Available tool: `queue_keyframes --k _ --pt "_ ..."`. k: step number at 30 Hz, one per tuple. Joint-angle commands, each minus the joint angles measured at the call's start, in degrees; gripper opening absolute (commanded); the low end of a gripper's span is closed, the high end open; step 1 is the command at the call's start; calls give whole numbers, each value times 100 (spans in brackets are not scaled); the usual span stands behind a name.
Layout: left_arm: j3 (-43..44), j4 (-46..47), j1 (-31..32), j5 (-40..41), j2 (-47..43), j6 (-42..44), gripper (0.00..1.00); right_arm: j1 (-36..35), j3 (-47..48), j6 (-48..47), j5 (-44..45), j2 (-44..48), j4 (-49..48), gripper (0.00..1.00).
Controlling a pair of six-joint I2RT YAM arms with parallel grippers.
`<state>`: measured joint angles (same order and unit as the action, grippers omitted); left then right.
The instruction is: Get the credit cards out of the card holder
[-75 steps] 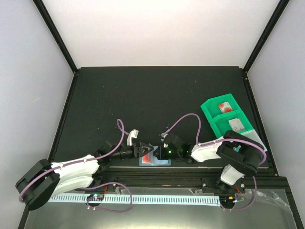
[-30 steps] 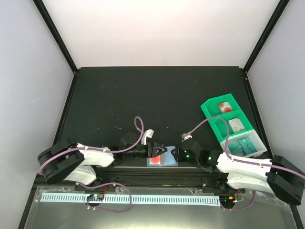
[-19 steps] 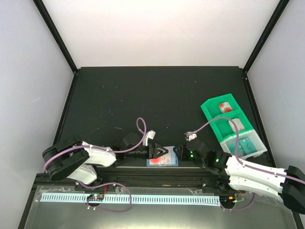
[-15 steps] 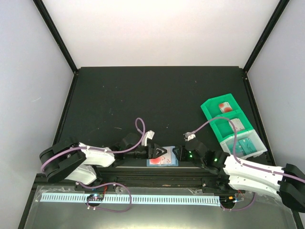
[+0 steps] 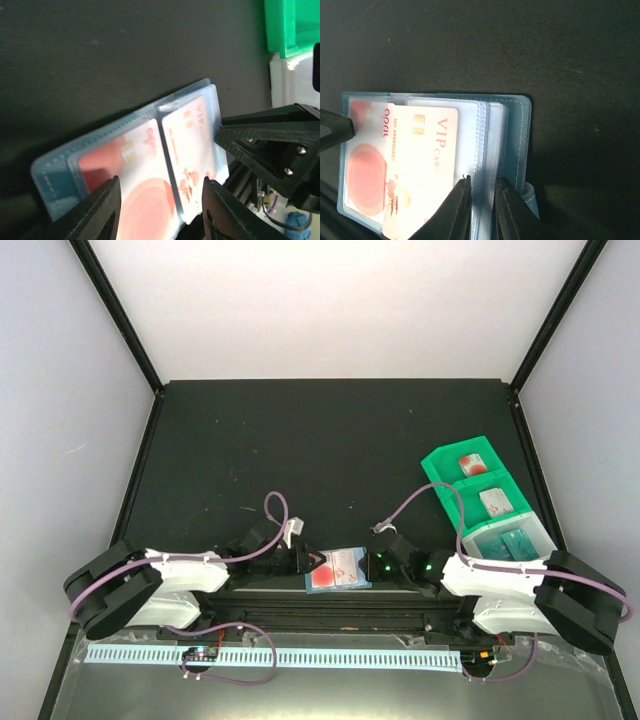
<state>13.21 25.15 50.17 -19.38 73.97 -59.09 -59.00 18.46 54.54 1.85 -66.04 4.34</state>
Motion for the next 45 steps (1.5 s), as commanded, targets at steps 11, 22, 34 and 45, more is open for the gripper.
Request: queue_keyframes --k 11,22,34,45 --pt "-103 -1047 -316 -103 -1001 4 52 3 92 188 -237 -708 -624 8" --pt "-187 309 -5 -181 -107 -705 49 -5 -136 513 -266 -745 -928 5" --pt "-166 1169 28 -124 836 -873 30 -2 -272 630 -290 -689 -1075 2" --pt "-4 1109 28 -5 1032 -898 29 -4 -256 572 -296 -728 -1100 2"
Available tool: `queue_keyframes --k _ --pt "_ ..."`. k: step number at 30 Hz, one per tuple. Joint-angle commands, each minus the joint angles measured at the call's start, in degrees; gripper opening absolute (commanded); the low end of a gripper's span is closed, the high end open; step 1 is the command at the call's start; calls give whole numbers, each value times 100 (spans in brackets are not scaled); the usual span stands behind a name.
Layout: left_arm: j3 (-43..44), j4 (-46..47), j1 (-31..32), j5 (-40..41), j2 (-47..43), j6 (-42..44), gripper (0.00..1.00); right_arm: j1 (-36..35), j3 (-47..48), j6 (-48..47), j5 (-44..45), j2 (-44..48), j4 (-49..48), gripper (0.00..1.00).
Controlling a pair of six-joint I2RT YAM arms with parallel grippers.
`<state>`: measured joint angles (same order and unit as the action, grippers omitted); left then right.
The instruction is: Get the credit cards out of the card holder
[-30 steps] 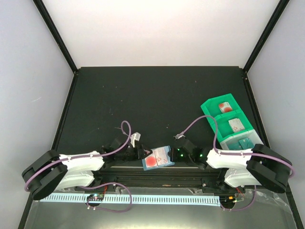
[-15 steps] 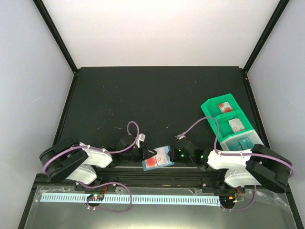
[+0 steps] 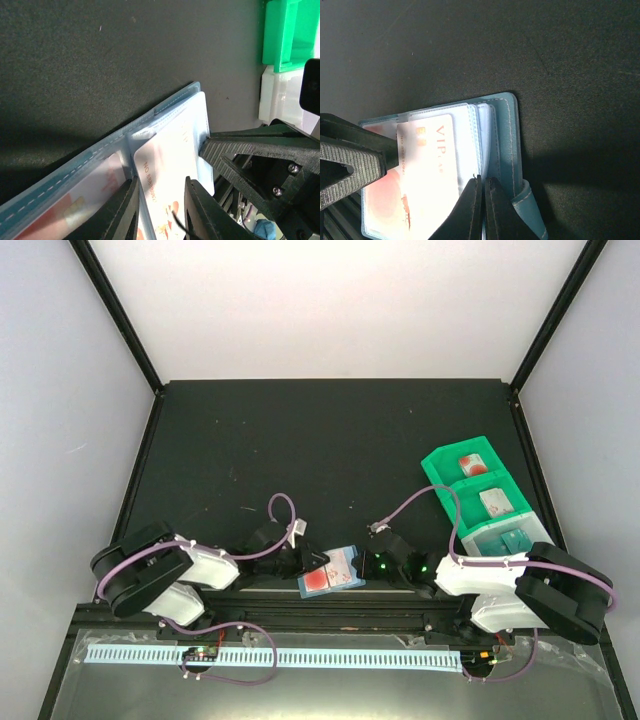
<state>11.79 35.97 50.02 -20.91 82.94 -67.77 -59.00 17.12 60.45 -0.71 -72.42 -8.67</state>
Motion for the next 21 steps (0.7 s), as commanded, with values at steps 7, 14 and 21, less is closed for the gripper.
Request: queue_keyframes --k 7,14,21 --pt "270 10 43 93 229 90 13 -3 -89 -21 -29 -100 205 2" --pt "328 -262 -36 73 -70 361 1 10 35 -130 90 -57 349 3" --pt "456 -1463 -225 444 -699 1079 2 12 134 -205 284 -44 524 4"
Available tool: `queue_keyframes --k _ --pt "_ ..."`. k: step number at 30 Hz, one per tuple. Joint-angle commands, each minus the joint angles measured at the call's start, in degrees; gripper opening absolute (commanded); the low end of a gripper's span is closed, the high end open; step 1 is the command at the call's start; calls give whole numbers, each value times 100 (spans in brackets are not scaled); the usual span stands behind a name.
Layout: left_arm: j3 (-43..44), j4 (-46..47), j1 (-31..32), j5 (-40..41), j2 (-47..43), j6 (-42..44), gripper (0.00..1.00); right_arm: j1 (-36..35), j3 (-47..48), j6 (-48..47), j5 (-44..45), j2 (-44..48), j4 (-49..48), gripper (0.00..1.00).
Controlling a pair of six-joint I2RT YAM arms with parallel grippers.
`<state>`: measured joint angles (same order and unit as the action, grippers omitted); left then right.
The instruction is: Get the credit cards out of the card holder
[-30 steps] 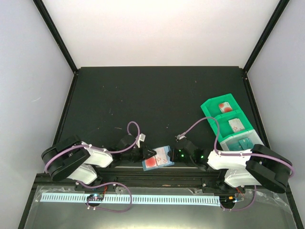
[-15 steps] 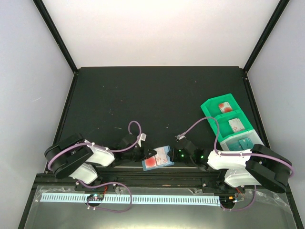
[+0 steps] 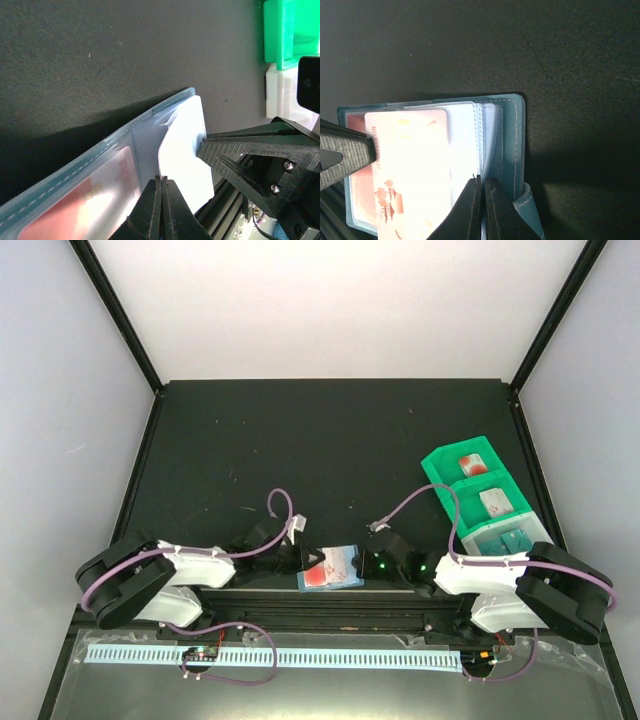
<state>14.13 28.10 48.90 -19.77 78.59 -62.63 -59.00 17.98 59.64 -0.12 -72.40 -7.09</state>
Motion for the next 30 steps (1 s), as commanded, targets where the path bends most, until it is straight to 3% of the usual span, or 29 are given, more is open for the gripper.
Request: queue_keyframes --k 1,9,15,23,30 --pt "229 -713 -158 287 -306 624 2 14 52 -109 242 -50 379 4" --pt "520 -1327 -367 179 -485 1042 2 16 369 -187 428 16 804 8" --pt "345 -1692 -463 348 -1089 1044 2 13 536 -257 548 308 1059 12" --pt "340 -2233 -505 634 -2117 1111 2 12 640 -425 279 924 913 30" --pt "198 -2010 -505 478 -3170 684 1 -3 362 -115 -321 1561 -185 48"
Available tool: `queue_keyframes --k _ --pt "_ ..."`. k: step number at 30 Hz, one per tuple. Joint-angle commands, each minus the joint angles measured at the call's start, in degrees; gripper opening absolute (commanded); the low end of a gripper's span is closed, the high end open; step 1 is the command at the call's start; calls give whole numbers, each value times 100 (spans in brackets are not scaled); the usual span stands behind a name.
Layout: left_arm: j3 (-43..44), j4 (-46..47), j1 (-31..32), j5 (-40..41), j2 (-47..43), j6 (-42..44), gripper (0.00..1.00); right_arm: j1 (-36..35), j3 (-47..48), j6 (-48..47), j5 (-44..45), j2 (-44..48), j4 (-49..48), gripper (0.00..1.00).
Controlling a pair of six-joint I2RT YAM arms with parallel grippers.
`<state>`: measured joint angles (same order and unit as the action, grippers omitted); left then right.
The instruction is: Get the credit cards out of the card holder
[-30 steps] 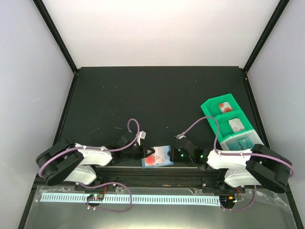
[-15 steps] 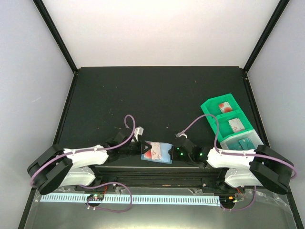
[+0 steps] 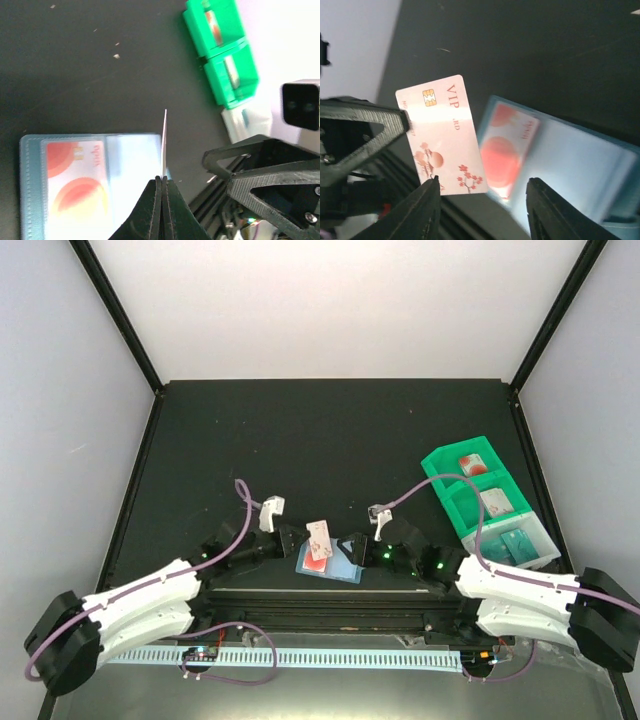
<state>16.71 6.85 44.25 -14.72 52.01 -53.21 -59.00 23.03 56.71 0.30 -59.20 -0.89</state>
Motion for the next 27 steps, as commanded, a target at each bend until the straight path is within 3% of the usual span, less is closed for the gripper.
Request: queue_keyframes --k 1,3,8,16,19,24,27 --pt "-110 219 -39 -93 -656 -357 2 -1 -175 267 -433 287 -963 50" --pt "-147 305 -39 -131 -924 -583 2 -14 -252 476 -522 394 -1294 54" --pt "-291 456 -35 4 -1433 -905 2 -23 -447 927 -538 579 -1938 87" --pt "-424 1176 -24 -203 -1582 -1198 2 -23 -435 1433 -796 94 -2674 85" --pt "-463 1309 -13 -252 -1584 -1284 2 -24 -358 1420 -1024 -199 -3021 75" --pt "-607 1515 -13 -264 -1664 -1422 2 -21 -512 1471 -1048 -217 -3359 41" --pt "-687 1536 -11 -242 -1685 -1454 1 -22 -552 1413 -1071 -155 -3376 27"
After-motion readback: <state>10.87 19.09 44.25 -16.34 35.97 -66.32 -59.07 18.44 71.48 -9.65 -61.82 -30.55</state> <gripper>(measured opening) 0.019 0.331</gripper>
